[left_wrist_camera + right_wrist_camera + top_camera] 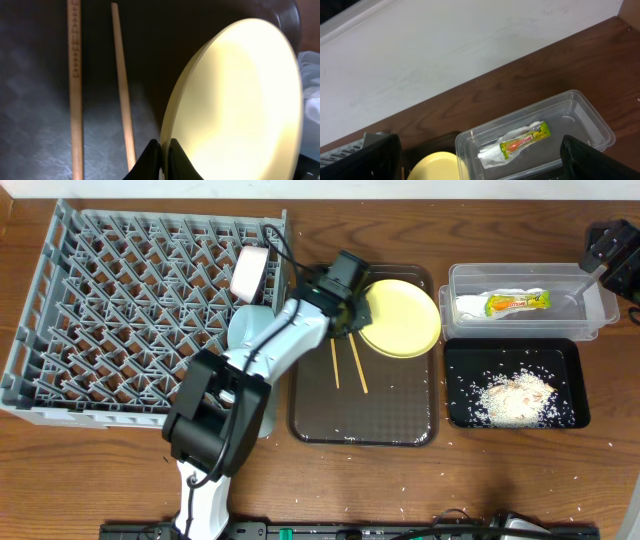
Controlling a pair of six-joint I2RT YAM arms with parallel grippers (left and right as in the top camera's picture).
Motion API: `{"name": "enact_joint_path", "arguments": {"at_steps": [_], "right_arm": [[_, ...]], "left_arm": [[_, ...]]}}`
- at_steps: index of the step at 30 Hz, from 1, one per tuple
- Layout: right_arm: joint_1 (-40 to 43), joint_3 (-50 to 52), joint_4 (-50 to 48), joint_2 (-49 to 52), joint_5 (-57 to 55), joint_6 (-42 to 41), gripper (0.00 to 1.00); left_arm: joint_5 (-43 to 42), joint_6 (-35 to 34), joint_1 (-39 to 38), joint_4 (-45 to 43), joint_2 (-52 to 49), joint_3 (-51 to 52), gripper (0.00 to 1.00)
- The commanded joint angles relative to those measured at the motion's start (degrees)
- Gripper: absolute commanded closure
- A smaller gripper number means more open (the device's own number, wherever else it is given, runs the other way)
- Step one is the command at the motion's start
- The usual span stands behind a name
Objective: Sort waste into correct bins and load items into the dishwasher
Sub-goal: 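Grasp the yellow plate rim with the left gripper, then lift the yellow plate over the rack and lower it in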
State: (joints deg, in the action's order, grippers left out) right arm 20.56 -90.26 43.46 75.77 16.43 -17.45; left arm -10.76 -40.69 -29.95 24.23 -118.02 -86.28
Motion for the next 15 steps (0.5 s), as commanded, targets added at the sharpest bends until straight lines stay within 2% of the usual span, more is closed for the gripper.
{"name": "enact_joint_path", "arguments": {"at_steps": [1,6,15], "right_arm": [[0.2,0.0,-0.1,0.0,-0.3,-0.5,0.01],[0.2,0.0,-0.1,0.0,-0.3,-0.5,0.01],[0.2,0.0,-0.1,0.0,-0.3,-0.5,0.01]], "left_arm": [[-10.0,0.1,3.7,0.1,0.9,-0.4,0.92],[-17.7,3.5,7.4,-0.5,2.1,-0.4,0.92],[-19.9,9.6,13.6,-0.1,12.4,-0.4,0.93]]}}
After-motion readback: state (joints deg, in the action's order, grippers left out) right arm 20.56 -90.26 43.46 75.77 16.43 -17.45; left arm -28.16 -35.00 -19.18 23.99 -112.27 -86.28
